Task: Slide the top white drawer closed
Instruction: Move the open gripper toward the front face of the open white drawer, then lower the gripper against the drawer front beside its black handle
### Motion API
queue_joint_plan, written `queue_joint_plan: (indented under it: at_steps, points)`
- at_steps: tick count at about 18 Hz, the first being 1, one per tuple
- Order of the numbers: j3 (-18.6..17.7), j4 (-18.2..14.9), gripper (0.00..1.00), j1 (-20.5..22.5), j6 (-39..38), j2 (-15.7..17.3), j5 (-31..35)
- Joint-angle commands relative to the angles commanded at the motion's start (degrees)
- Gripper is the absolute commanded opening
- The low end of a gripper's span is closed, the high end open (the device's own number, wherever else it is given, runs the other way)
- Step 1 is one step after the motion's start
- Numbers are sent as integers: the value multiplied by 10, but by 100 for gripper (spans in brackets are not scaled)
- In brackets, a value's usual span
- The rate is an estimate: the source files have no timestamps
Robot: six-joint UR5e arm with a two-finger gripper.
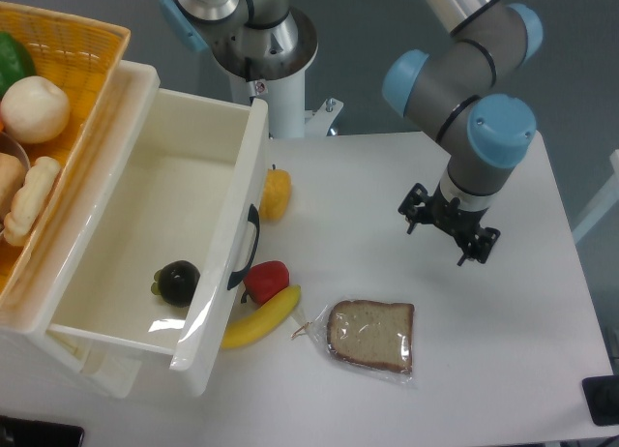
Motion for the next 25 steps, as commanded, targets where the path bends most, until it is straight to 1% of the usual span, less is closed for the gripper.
queue_joint_plan:
  at_steps: [2,4,5,6,7,8,9,10,12,14,15,16,17,19,22,25]
  points:
    - [0,0,100,-1,-9,4,-11]
    - [6,0,100,-4,-39,10,-25]
    - [6,-1,94,-4,-56,13,-37]
    - [4,-3,82,-5,-68,17,-48]
    - [1,-8,72,-7,-76,25,-58]
    - [-3,-10,58,-9,-83,31,-67]
    - [-6,-10,47,-12,-97,35,-77]
    - [-4,-10,40,-26,-119,38,-85]
    - [-4,-10,30,-45,-163,42,-89]
    - [-4,-11,15,-64,-175,47,-103]
    - [-7,-22,8,-69,-178,51,-109]
    - [-11,-41,4,-76,-178,51,-112]
    - [-11,-57,0,-82,-178,51,-113]
    - [-11,-72,0,-85,-179,52,-127]
    - [-11,-99,0,-87,-187,59,-180]
    - [-3,-102,0,-92,-220,60,-225]
